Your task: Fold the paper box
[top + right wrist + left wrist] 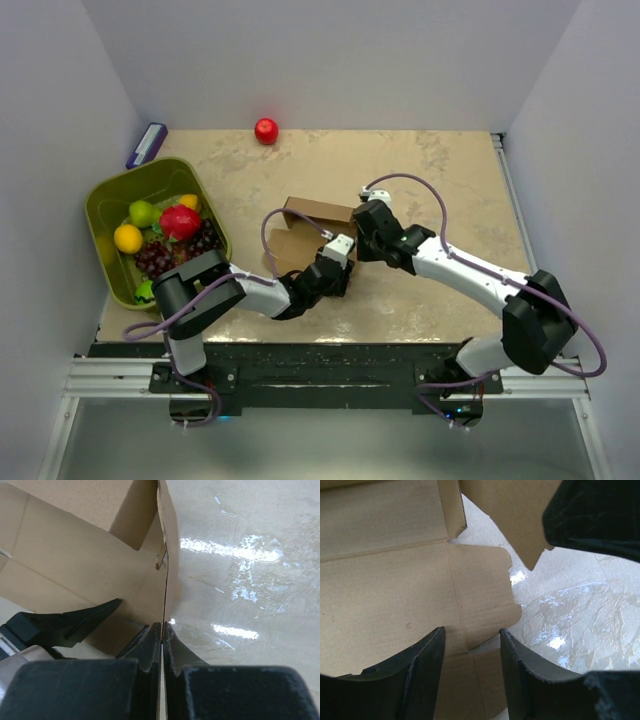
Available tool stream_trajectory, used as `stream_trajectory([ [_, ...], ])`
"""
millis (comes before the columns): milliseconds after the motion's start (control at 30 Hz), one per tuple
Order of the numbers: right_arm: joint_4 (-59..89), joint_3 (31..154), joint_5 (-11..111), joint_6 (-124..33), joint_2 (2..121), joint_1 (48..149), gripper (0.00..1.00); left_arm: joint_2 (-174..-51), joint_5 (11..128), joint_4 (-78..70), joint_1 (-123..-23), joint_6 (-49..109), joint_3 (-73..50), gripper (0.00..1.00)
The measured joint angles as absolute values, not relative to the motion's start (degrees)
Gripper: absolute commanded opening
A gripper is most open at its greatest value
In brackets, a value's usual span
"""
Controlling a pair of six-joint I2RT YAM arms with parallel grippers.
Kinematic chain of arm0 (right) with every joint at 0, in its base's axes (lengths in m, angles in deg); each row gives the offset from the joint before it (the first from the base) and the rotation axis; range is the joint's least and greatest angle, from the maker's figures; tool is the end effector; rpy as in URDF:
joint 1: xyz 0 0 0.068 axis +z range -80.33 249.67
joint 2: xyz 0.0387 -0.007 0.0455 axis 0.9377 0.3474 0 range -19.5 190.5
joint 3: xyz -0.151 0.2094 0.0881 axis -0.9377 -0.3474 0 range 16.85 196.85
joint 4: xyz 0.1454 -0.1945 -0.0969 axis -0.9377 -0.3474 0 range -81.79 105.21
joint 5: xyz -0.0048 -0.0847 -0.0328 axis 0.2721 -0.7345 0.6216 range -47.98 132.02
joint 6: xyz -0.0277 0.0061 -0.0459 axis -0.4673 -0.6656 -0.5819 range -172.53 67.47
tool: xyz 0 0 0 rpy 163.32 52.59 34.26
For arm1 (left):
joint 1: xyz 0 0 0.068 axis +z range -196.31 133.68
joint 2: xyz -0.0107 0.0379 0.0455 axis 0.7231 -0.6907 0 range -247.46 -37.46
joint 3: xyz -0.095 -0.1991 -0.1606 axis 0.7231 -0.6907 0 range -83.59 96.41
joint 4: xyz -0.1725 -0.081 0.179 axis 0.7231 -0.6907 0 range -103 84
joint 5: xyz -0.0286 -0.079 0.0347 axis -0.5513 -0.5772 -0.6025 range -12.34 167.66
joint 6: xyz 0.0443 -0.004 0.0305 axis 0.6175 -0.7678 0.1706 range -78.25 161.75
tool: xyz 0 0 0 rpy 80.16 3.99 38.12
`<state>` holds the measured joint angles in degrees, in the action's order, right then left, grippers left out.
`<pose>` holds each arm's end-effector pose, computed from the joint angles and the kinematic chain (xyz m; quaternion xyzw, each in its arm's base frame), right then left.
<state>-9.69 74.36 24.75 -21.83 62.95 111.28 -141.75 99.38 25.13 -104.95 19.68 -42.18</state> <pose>0.2332 0.1928 0.2437 -0.0369 0.9293 0.0864 0.3572 0.1889 -0.2845 0.1222 0.1822 0.8434 -0.1841 0.4708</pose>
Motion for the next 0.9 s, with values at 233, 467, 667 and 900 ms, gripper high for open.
stream_trajectory([
  [233,-4.16,72.16,27.02,-19.67,65.14,111.23,0.0,-142.67,97.19,32.26,-104.82,19.44,-44.93,0.51],
  [467,4.97,69.38,28.05,-15.78,68.72,110.64,0.0,-144.22,95.2,38.4,-104.2,19.03,-46.53,0.5],
  [667,12.06,67.92,30.1,-12.65,70.88,110.88,0.08,-144.46,93.47,40.37,-104.2,19.2,-47.25,0.5],
  [900,14.81,66.56,30.95,-11.69,71.06,111.01,0.42,-144.17,92.16,40.19,-103.44,17.41,-47.47,0.49],
])
